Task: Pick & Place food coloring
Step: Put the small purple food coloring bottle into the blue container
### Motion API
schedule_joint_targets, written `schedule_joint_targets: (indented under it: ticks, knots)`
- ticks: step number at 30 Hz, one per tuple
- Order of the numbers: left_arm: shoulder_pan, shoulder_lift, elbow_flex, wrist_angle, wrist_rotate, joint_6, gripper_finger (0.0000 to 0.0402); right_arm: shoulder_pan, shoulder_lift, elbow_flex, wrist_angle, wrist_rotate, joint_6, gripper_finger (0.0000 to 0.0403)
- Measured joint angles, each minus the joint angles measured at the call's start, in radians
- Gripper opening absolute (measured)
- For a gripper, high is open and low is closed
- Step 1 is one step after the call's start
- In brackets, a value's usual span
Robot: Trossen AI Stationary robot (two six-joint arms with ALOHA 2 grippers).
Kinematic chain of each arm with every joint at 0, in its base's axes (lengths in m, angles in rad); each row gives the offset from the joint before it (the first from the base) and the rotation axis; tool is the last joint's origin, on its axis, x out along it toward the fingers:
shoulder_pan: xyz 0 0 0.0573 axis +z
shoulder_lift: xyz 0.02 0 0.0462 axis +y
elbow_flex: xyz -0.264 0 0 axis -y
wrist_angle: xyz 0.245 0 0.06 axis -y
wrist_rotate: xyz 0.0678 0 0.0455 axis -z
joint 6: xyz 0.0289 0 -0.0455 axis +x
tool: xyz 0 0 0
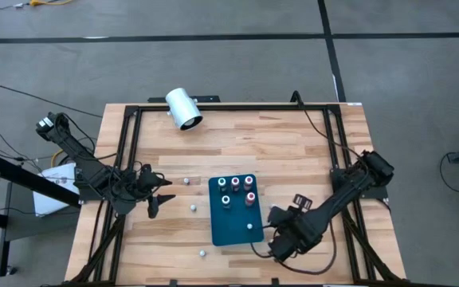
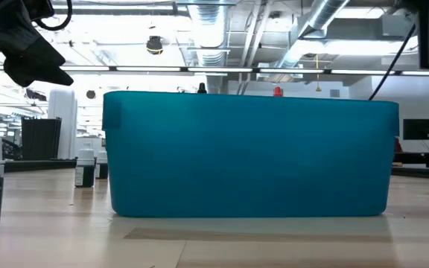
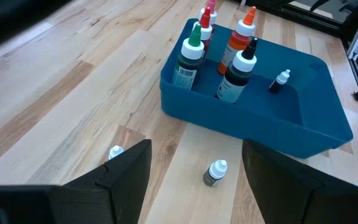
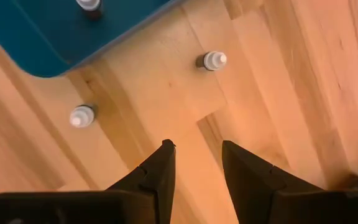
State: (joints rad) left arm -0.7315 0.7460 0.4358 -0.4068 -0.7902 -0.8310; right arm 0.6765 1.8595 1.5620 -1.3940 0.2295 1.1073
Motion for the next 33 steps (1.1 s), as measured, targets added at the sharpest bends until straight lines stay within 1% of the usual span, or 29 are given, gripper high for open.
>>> schedule_joint_targets:
  ticks: [8,11,13,17,20,24,28,33]
  knots:
    - [0.000,0.000,0.000,0.009,0.001,-0.006,0.0242,0.017,-0.103,-0.001,-0.028,0.046,0.029,0.0120]
    - [0.000,0.000,0.000,0.018,0.008,-0.038,0.0242,0.017,-0.157,-0.006,-0.074,0.102,0.048,0.0120]
    - [0.000,0.000,0.000,0.023,0.008,-0.055,0.0242,0.018,-0.206,-0.035,-0.066,0.136,0.058,0.0120]
    - [0.000,0.000,0.000,0.042,0.009,-0.071,0.0242,0.024,-0.328,-0.139,-0.018,0.173,0.074,0.0120]
    - [0.000,0.000,0.000,0.090,0.007,-0.042,0.0242,0.023,-0.420,-0.237,0.047,0.197,0.072,0.0120]
    - [0.006,0.000,0.000,0.149,-0.030,-0.005,0.0242,0.023,-0.532,-0.367,0.132,0.224,0.049,0.0120]
    - [0.051,0.000,0.000,0.176,-0.046,0.000,0.0242,0.029,-0.638,-0.497,0.232,0.254,0.036,0.0120]
    - [0.137,0.000,0.000,0.194,-0.023,0.000,0.0242,0.058,-0.763,-0.646,0.337,0.319,0.043,0.0120]
